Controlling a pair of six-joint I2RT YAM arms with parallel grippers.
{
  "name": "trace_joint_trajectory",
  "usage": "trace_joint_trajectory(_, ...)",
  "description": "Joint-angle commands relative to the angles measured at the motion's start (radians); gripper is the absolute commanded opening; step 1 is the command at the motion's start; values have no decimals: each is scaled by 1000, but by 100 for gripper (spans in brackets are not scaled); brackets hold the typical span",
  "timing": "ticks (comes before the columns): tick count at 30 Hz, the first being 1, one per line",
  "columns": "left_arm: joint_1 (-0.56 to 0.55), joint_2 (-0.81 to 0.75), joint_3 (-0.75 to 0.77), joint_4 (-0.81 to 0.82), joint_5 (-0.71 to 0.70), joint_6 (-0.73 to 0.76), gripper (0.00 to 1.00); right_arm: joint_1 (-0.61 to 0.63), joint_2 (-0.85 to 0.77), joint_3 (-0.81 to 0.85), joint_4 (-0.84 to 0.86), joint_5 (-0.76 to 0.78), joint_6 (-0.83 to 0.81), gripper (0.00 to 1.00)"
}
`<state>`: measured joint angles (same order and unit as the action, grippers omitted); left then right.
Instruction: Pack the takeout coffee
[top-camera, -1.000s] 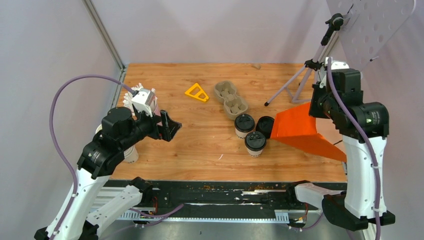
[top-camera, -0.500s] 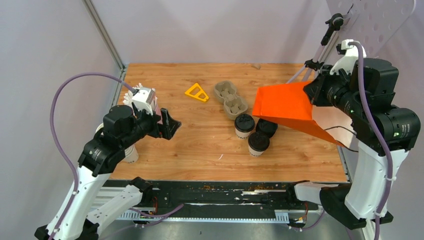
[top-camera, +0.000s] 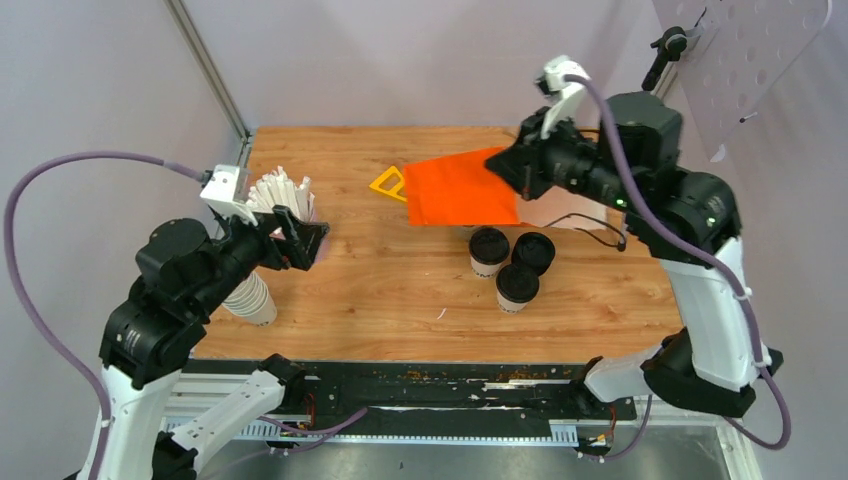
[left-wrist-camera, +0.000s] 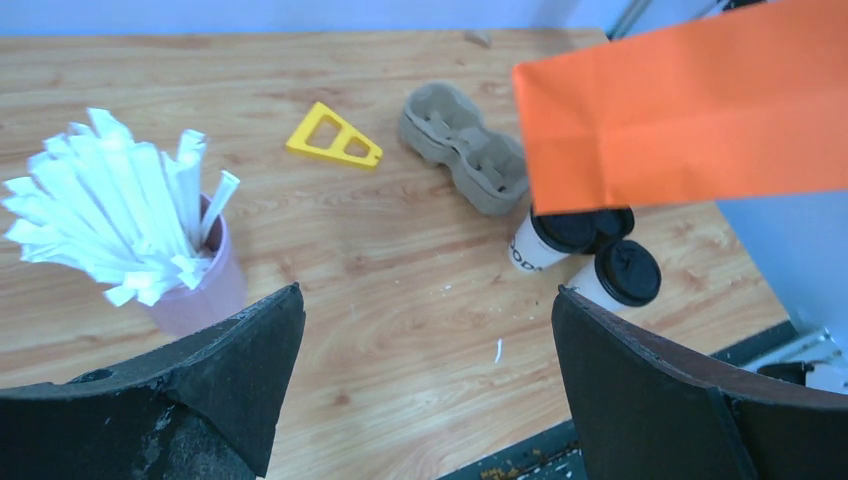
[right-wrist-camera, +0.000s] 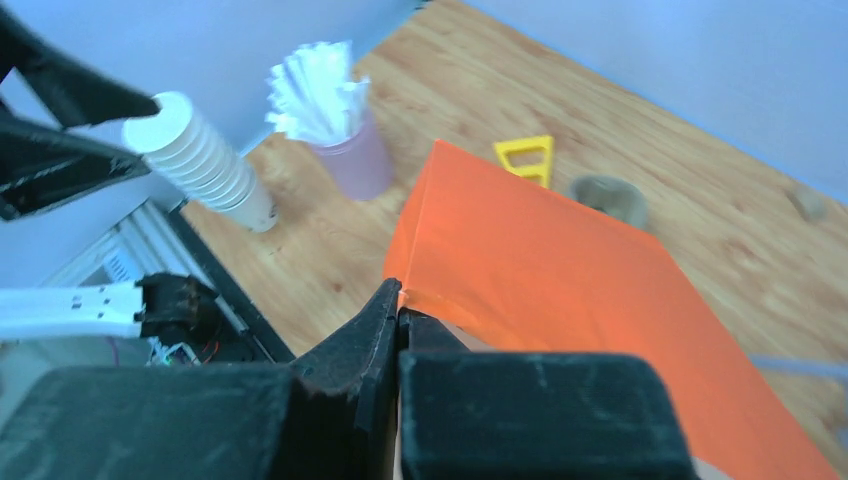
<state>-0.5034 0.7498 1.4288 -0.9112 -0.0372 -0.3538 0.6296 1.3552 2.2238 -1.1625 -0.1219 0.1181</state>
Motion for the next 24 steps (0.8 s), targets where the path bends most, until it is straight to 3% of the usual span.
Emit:
trace_joint_trajectory(1,2,-22,42,-42,-116,-9,100,176,75,-18,163,103,-86,0)
trace_joint_trajectory(13,1,-123,114,-63,-307,-5,100,316,219,-177,219,8,-272,0)
trace_joint_trajectory(18,2,-141,74,-63,-328,-9,100,390,278,-221,191,45,-415,0)
trace_joint_trajectory(24,2,-148,48,-54,-338,-12,100,506,437,-159,74,105,-510,1)
